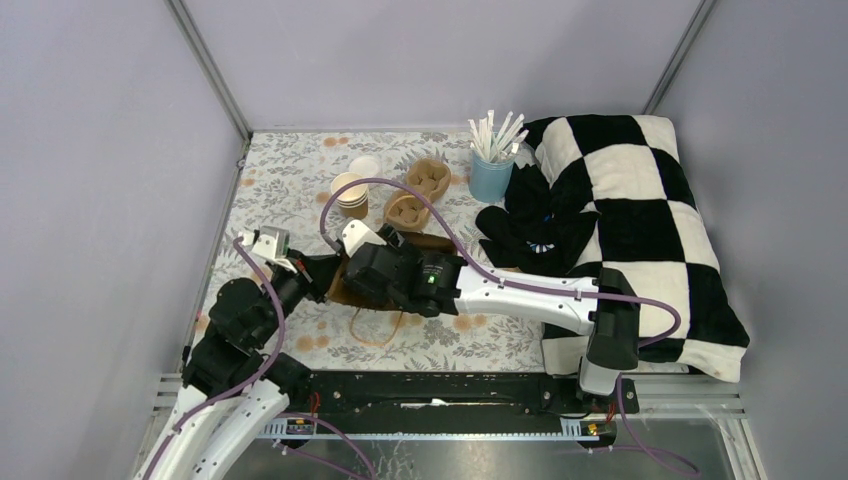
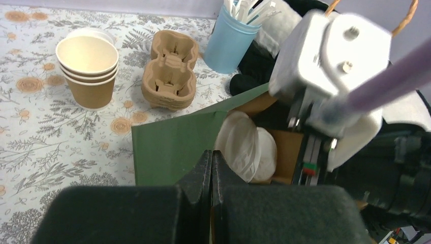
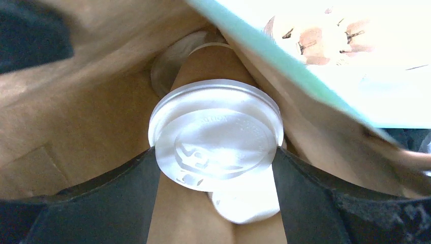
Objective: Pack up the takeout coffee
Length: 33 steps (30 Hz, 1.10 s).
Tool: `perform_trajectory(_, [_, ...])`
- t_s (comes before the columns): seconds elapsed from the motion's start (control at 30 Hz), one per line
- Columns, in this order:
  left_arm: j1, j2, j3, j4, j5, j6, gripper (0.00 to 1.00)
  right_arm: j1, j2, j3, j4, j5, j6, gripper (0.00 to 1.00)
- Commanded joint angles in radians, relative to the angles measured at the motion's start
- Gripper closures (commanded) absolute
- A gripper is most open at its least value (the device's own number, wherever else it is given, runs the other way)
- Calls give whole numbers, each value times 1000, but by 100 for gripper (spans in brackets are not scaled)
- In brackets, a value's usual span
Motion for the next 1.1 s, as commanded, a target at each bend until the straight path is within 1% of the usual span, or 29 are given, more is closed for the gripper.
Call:
perform_trajectory(0.0, [1, -32, -22, 25, -21, -10, 100, -31, -6, 45, -14, -4, 42, 49])
perform_trajectory(0.07, [1, -43, -34, 19, -21, -15, 100, -31, -5, 38, -15, -37, 39, 49])
perform_trajectory(0.23, [1, -81, -47, -23, -22, -58, 100, -31, 17, 35, -24, -46, 39, 50])
perform_trajectory(0.3, [1, -87, -43, -33, -46, -68, 100, -31, 23, 31, -20, -36, 32, 50])
perform_trajectory(0.47, [1, -58, -14, -72, 0, -91, 100, -31, 47, 30, 0, -85, -26, 50])
perform_trajectory(0.67, [1, -78, -12, -98, -21, -130, 100, -32, 60, -12, 111, -108, -149, 51])
perform_trajectory(0.77, [1, -66, -9, -105, -22, -138, 100, -31, 70, -22, 152, -114, -174, 52])
perform_trajectory(0.87, [1, -69, -2, -117, -22, -151, 100, -31, 70, -24, 175, -114, -174, 52])
perform_trajectory(0.97, [1, -74, 5, -129, -61, -158, 100, -39, 63, -54, 222, -111, -151, 53])
perform_trajectory(1.07, [1, -71, 7, -130, -57, -158, 100, -58, 81, -61, 220, -110, -119, 54])
